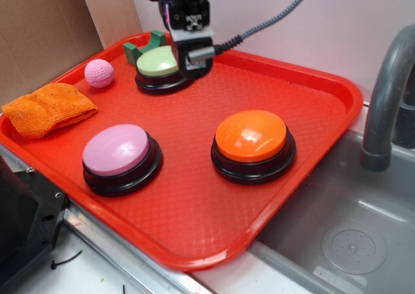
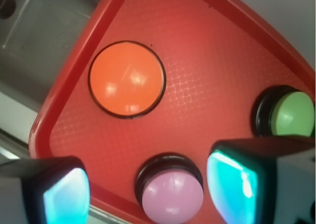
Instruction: Push the orange button.
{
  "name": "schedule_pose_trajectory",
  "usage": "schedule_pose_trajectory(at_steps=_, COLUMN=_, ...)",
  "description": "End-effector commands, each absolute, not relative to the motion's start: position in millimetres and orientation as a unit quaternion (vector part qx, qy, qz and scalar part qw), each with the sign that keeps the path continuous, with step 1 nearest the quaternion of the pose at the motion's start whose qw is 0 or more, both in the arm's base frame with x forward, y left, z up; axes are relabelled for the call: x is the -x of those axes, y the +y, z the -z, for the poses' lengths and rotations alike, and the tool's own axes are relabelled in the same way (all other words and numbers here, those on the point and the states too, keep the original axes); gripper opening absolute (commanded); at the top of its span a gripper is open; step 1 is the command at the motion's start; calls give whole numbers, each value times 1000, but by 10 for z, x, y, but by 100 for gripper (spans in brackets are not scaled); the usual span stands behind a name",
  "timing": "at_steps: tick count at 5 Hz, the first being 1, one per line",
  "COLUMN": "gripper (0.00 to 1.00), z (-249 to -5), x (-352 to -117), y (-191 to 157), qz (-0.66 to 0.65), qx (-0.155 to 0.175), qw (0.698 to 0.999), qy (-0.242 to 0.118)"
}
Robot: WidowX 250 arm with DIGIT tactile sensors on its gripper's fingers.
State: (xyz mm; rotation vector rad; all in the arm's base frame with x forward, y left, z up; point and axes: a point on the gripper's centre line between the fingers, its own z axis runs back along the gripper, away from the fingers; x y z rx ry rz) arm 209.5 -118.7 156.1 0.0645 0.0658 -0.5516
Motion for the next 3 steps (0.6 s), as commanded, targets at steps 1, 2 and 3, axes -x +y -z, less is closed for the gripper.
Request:
schedule_pose_trajectory(at_steps=1, gripper=100, z=-2060, x=-1964, y=-1332, qz=263, qx=-43, qw=963, qy=-38)
schedule_pose_trajectory(at_steps=2, gripper=100, z=-2198, x=-1884, y=-1323, qz=264, qx=-52, qw=962, qy=-49)
schedule_pose_trajectory(at_steps=3, gripper=100, z=-2258, x=-1836, y=-1295, qz=273, qx=-33, qw=960, qy=-51)
